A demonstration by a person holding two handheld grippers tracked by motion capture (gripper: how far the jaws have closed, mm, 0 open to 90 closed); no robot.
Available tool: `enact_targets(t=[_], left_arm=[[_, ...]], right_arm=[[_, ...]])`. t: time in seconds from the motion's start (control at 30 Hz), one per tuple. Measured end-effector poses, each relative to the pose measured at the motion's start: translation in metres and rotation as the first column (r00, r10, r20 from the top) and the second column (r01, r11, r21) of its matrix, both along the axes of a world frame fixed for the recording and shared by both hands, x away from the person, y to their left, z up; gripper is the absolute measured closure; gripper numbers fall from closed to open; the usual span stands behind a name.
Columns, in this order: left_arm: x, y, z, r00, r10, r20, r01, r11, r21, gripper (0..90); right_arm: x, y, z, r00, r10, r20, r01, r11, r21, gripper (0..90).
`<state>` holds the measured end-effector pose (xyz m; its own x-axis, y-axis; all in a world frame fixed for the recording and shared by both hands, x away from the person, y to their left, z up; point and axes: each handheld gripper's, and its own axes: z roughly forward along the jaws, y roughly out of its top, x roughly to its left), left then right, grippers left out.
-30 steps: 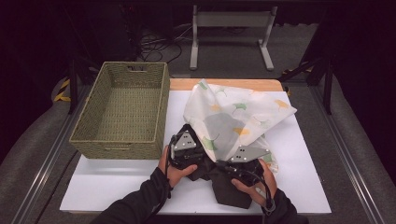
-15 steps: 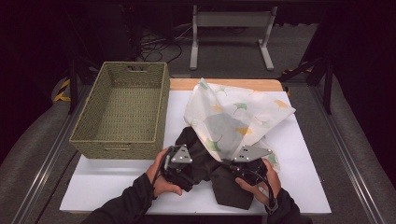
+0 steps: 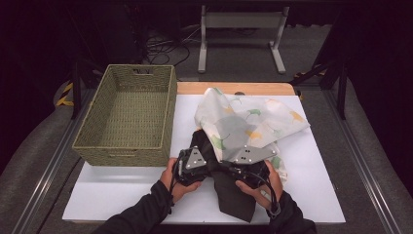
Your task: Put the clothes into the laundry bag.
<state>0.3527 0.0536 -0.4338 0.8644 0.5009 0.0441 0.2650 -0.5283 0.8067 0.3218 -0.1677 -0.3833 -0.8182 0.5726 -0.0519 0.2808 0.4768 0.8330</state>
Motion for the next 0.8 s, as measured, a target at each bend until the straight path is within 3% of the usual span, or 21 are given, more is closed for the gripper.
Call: enact_targets(t=[0.03, 0.13, 0.3, 0.4, 0.47, 0.53, 0.57, 0.63, 0.67, 0.8], left_arm=[[0.0, 0.0, 0.0, 1.0, 0.0, 0.0, 0.0, 1.0, 0.0, 70.0], [-0.009, 0.018, 0.02, 0.9999, 0.003, 0.014, -0.002, 0.9977, -0.068, 70.7], [-0.028, 0.035, 0.05, 0.9986, 0.015, 0.052, -0.007, 0.9889, -0.148, 71.0], [-0.035, 0.032, 0.058, 0.998, 0.013, 0.062, -0.003, 0.9869, -0.161, 70.8], [-0.033, 0.024, 0.054, 0.998, 0.009, 0.062, 0.0, 0.99, -0.141, 70.7], [-0.024, 0.015, 0.043, 0.9996, 0.023, 0.016, -0.021, 0.9876, -0.156, 70.3], [-0.024, 0.015, 0.043, 0.9996, 0.023, 0.016, -0.021, 0.9876, -0.156, 70.2], [-0.002, 0.0, 0.024, 0.9978, 0.062, -0.024, -0.065, 0.9862, -0.152, 69.8], [-0.002, 0.0, 0.024, 0.9978, 0.062, -0.024, -0.065, 0.9862, -0.152, 69.6], [0.028, -0.011, 0.007, 0.9918, 0.108, -0.067, -0.118, 0.9772, -0.176, 68.5]], right_arm=[[0.0, 0.0, 0.0, 1.0, 0.0, 0.0, 0.0, 1.0, 0.0, 89.9], [-0.002, 0.012, 0.018, 0.9992, 0.028, 0.027, -0.03, 0.9986, 0.045, 90.0], [-0.009, 0.032, 0.056, 0.9929, 0.082, 0.087, -0.089, 0.9926, 0.082, 90.0], [-0.014, 0.033, 0.07, 0.9892, 0.097, 0.11, -0.109, 0.9879, 0.11, 90.0], [-0.018, 0.032, 0.074, 0.9882, 0.097, 0.119, -0.111, 0.9874, 0.113, 90.0], [-0.018, 0.028, 0.07, 0.9894, 0.09, 0.113, -0.103, 0.988, 0.115, 90.0], [-0.018, 0.028, 0.07, 0.9894, 0.09, 0.113, -0.103, 0.988, 0.115, 90.0], [-0.017, 0.021, 0.059, 0.9922, 0.086, 0.09, -0.097, 0.9881, 0.119, 90.0], [-0.017, 0.021, 0.059, 0.9922, 0.086, 0.09, -0.097, 0.9881, 0.119, 90.0], [-0.015, 0.011, 0.033, 0.9968, 0.075, 0.028, -0.078, 0.9924, 0.095, 90.0]])
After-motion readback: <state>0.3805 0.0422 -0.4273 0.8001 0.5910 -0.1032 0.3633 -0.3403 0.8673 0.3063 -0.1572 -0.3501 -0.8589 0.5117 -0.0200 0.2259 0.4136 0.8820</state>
